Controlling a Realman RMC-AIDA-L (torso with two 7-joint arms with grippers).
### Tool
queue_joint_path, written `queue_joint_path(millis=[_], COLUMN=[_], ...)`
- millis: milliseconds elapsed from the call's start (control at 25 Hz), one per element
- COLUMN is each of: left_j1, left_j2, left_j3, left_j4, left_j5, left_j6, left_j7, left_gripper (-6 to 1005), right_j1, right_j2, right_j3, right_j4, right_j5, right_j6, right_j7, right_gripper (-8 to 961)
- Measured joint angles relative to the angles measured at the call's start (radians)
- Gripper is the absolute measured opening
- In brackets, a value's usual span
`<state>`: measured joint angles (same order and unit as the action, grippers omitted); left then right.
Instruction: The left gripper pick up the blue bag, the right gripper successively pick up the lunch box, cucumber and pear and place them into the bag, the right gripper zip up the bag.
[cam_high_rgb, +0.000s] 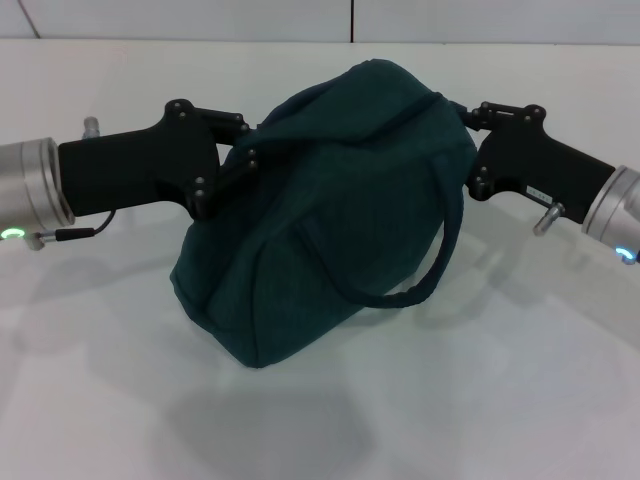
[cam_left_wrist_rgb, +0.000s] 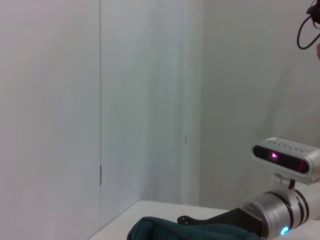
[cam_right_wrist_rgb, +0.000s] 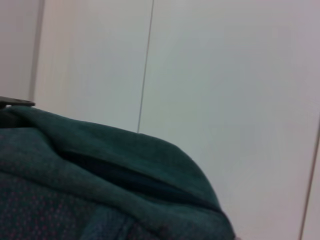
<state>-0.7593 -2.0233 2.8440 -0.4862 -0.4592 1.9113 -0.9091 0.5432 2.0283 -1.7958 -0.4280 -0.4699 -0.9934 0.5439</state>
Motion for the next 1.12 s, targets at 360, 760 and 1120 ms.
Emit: queue_joint_path(millis=[360,760,1120], left_j1=[-0.001,-0.001,-0.005], left_j2=[0.014,0.037,0.032], left_j3=[0.0,0.0,0.0], left_j4=[0.049,0.08,0.079], left_j5=[0.045,0.063,0.035], left_j6=[0.014,0.059,0.005], left_j7=[0.063,0.07,0.017], left_gripper=[105,104,103], right_j1=[0.011,0.004,-0.031], right_j2=[0.0,0.0,0.0], right_j3=[0.007,0.0,-0.001], right_j4=[0.0,0.001,0.008], right_j5=[0.013,0.013,0.006], right_j6=[0.037,0.003,-0.048], right_j7=[0.0,-0.009,-0.012], right_gripper=[242,234,207])
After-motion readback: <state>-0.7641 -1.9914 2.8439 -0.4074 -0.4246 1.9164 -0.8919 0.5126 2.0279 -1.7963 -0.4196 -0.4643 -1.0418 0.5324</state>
